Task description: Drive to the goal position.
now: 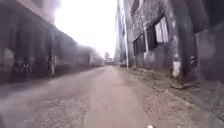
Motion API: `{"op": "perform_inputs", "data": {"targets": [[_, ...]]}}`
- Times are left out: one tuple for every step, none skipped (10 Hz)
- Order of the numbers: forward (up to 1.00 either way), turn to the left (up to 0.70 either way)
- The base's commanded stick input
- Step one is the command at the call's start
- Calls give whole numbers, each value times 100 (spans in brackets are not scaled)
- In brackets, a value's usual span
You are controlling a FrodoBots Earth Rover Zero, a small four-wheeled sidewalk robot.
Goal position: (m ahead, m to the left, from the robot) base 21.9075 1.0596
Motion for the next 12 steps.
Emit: {"op": "perform_inputs", "data": {"targets": [[50, 0], [50, 0], [50, 0], [50, 0], [50, 0], [50, 0], [50, 0], [50, 0], [50, 0], [50, 0], [50, 0], [50, 0]]}}
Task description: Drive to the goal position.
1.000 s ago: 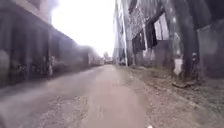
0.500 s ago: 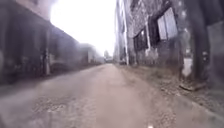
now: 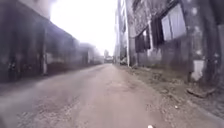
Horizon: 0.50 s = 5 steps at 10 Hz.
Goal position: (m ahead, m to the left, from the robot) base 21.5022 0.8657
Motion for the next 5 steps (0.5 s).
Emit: {"op": "perform_inputs", "data": {"targets": [[50, 0], [50, 0], [50, 0], [50, 0], [50, 0]]}}
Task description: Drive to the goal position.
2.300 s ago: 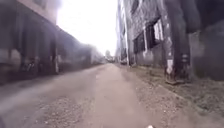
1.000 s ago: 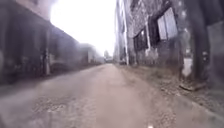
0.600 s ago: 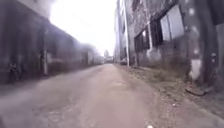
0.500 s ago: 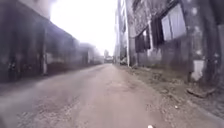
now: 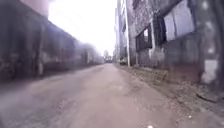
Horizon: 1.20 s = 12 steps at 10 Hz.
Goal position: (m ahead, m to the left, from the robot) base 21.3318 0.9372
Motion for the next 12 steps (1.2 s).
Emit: {"op": "perform_inputs", "data": {"targets": [[50, 0], [50, 0], [50, 0], [50, 0], [50, 0], [50, 0], [50, 0], [50, 0], [50, 0], [50, 0], [50, 0], [50, 0]]}}
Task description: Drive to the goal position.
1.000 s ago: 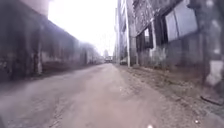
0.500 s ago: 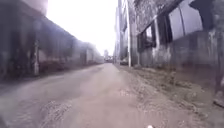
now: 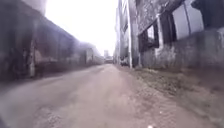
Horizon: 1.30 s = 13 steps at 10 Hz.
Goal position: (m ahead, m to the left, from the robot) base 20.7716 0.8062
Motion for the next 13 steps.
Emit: {"op": "perform_inputs", "data": {"targets": [[50, 0], [50, 0], [50, 0], [50, 0], [50, 0], [50, 0], [50, 0], [50, 0], [50, 0], [50, 0], [50, 0], [50, 0], [50, 0]]}}
